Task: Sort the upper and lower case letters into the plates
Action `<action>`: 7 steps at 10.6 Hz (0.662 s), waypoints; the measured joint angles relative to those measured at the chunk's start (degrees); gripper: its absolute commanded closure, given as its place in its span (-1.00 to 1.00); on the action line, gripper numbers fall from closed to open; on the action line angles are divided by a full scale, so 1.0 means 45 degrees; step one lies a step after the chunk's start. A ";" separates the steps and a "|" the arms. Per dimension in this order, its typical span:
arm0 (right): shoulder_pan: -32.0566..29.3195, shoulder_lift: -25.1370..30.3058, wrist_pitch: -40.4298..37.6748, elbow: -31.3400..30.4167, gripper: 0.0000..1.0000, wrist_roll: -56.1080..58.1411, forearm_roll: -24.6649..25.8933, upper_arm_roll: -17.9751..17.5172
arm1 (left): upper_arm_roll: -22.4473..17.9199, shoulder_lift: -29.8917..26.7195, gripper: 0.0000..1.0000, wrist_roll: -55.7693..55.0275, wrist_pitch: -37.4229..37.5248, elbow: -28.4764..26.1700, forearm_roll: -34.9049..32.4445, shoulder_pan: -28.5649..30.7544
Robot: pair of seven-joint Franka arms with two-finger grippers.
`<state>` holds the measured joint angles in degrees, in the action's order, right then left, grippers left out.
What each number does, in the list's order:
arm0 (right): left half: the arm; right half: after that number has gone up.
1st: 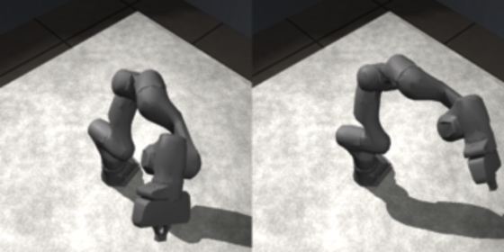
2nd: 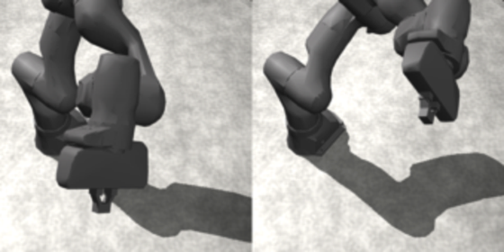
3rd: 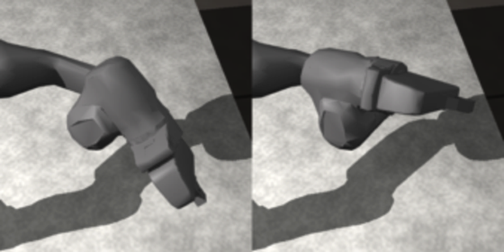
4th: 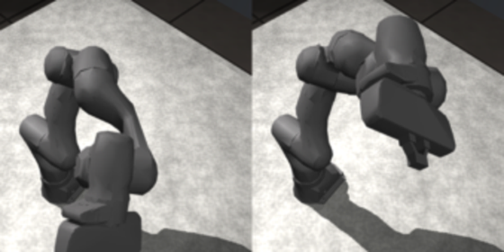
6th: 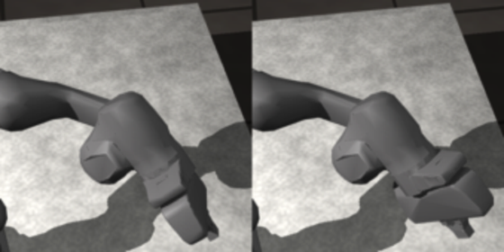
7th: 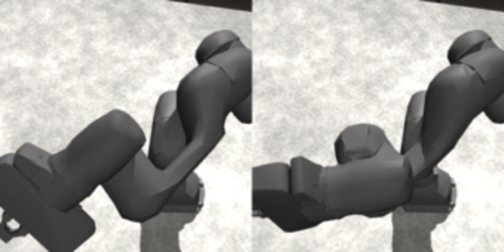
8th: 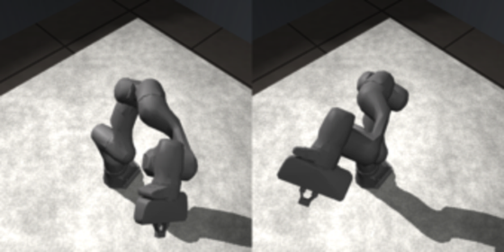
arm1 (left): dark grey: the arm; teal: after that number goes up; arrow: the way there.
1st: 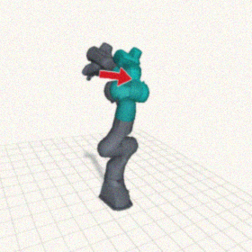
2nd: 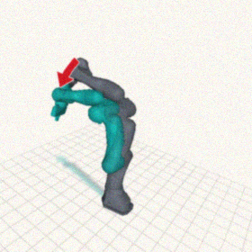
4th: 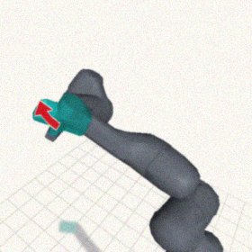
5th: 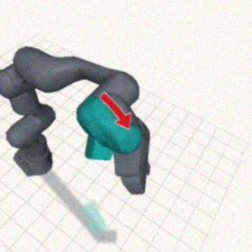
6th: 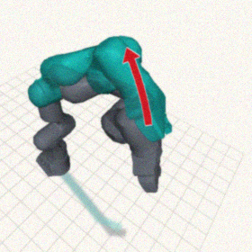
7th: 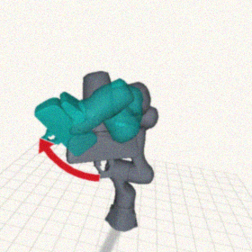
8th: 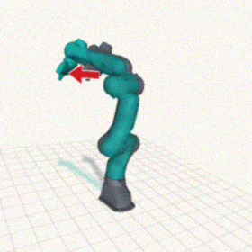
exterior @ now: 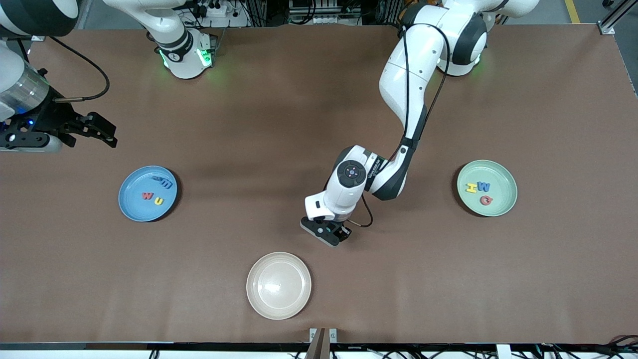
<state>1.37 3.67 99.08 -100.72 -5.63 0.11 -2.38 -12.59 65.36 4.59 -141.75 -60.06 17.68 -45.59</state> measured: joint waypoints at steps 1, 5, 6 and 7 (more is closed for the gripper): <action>-0.0006 -0.0006 -0.0045 0.0000 -1.00 -0.0001 0.0001 0.0002 | 0.0000 0.0000 -0.08 0.0001 0.0000 0.0000 0.0000 -0.0001; -0.0066 -0.0019 -0.0188 0.0001 -1.00 -0.0001 0.0015 0.0008 | 0.0083 -0.0001 -0.13 0.0014 0.0025 0.0015 0.0000 0.0001; -0.0076 -0.0021 -0.0222 0.0002 -1.00 -0.0001 0.0017 0.0010 | 0.0113 -0.0001 -0.17 0.0023 0.0039 0.0026 0.0000 0.0001; -0.0094 -0.0024 -0.0225 0.0032 -1.00 -0.0001 0.0022 0.0015 | 0.0149 -0.0002 -0.18 0.0036 0.0078 0.0039 0.0000 0.0002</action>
<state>0.95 3.56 98.07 -100.57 -5.64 0.21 -2.31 -11.92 65.35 4.75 -141.40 -59.88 17.68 -45.59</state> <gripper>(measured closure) 0.000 0.427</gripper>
